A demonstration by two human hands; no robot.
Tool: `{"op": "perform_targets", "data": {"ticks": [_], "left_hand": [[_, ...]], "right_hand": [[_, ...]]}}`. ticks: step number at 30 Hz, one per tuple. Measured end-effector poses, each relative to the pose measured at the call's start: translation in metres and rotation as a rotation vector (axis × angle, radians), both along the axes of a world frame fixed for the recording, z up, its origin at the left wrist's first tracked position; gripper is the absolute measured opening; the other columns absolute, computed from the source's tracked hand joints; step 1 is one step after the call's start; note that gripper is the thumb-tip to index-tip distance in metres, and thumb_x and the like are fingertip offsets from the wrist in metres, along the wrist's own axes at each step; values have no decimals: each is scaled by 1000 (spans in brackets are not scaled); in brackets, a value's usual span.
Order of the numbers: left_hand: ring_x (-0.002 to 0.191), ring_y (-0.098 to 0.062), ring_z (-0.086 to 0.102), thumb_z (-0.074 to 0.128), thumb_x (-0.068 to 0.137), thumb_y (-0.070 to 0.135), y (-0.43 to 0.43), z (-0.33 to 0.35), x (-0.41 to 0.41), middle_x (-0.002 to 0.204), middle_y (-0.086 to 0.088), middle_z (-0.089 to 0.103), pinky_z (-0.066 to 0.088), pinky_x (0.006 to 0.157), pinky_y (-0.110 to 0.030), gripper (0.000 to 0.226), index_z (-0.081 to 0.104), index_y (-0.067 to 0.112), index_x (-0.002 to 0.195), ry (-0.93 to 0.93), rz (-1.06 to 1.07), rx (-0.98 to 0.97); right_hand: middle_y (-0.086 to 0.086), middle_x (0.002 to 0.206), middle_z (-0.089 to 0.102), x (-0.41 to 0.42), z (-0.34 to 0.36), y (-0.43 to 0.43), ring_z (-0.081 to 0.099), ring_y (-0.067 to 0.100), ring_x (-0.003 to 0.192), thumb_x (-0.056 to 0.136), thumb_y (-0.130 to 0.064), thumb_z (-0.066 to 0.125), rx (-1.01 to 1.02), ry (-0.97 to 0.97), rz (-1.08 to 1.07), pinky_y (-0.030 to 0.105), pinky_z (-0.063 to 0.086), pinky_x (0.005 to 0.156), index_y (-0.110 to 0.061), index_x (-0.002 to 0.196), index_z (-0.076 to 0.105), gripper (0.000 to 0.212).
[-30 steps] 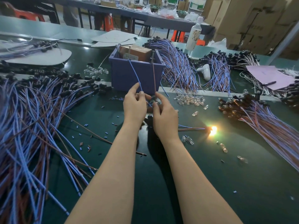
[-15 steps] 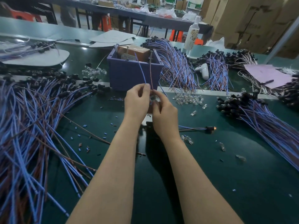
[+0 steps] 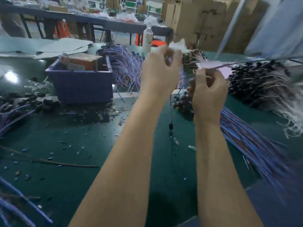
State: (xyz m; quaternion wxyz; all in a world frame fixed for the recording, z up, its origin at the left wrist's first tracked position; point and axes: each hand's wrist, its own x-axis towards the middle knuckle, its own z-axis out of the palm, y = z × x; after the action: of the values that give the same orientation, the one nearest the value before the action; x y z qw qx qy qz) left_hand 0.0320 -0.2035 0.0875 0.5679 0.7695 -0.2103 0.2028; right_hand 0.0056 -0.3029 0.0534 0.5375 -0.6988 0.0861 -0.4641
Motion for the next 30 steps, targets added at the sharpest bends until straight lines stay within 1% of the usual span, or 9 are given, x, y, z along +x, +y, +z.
{"op": "perform_targets", "data": {"ticks": [2, 5, 9, 12, 16, 20, 25, 28, 30], "left_hand": [[60, -8, 62, 38, 101, 37, -25, -19, 2, 76, -1, 63, 49, 55, -15, 33, 54, 10, 91, 332, -73, -5], [41, -9, 60, 35, 103, 33, -76, -44, -13, 61, -6, 63, 46, 40, -15, 29, 47, 16, 82, 782, -484, -260], [54, -5, 61, 44, 100, 11, -130, -57, -4, 72, -3, 62, 53, 55, -21, 23, 52, 14, 78, 634, -472, -401], [78, -24, 67, 52, 94, 7, -161, -66, 10, 80, -7, 68, 56, 78, -36, 12, 61, 12, 89, 405, -354, -105], [88, -31, 60, 51, 93, 13, -185, -85, 24, 95, -12, 67, 42, 70, -34, 13, 61, 13, 102, 189, -124, 338], [101, -33, 59, 50, 93, 12, -191, -114, 42, 109, -14, 64, 44, 81, -35, 14, 60, 10, 103, 328, -116, 510], [108, -28, 59, 46, 94, 11, -182, -127, 45, 116, -13, 64, 46, 94, -31, 26, 66, 12, 111, 495, -253, 358], [103, -29, 63, 43, 95, 11, -170, -120, 46, 113, -14, 67, 48, 94, -36, 28, 66, 14, 111, 473, -324, 400], [97, -29, 64, 45, 95, 16, -156, -110, 44, 103, -14, 69, 50, 90, -37, 26, 67, 12, 107, 398, -297, 420]], "right_hand": [[-1, 59, 60, -5, -1, -24, 55, 8, 44, 97, -15, 49, 331, -108, -30, 23, 45, 47, -16, 73, 51, 24], [-5, 49, 59, -13, -9, -53, 53, 7, 41, 98, -13, 47, 686, -265, -43, 19, 44, 43, -11, 74, 50, 24], [-5, 48, 61, -30, -28, -88, 57, 8, 43, 96, -12, 48, 879, -350, -134, 19, 47, 46, -11, 75, 51, 22], [-2, 49, 64, -36, -49, -113, 63, 9, 48, 98, -12, 47, 944, -313, -215, 19, 52, 51, -7, 73, 54, 26], [2, 52, 65, -33, -81, -131, 62, 8, 43, 101, -23, 42, 966, -7, -221, 18, 49, 44, -2, 78, 54, 34], [9, 69, 66, -23, -93, -133, 66, 10, 49, 102, -28, 39, 953, 199, -71, 18, 51, 45, -4, 79, 58, 39], [13, 93, 63, -3, -93, -123, 65, 18, 80, 99, -10, 42, 963, 201, -2, 20, 55, 68, 0, 103, 56, 17], [14, 105, 58, 1, -95, -115, 60, 25, 103, 98, -8, 42, 982, 227, -20, 27, 48, 84, 0, 110, 54, 19], [11, 104, 59, 2, -91, -108, 60, 23, 103, 98, -7, 42, 971, 207, -41, 27, 49, 84, 1, 117, 55, 24]]}}
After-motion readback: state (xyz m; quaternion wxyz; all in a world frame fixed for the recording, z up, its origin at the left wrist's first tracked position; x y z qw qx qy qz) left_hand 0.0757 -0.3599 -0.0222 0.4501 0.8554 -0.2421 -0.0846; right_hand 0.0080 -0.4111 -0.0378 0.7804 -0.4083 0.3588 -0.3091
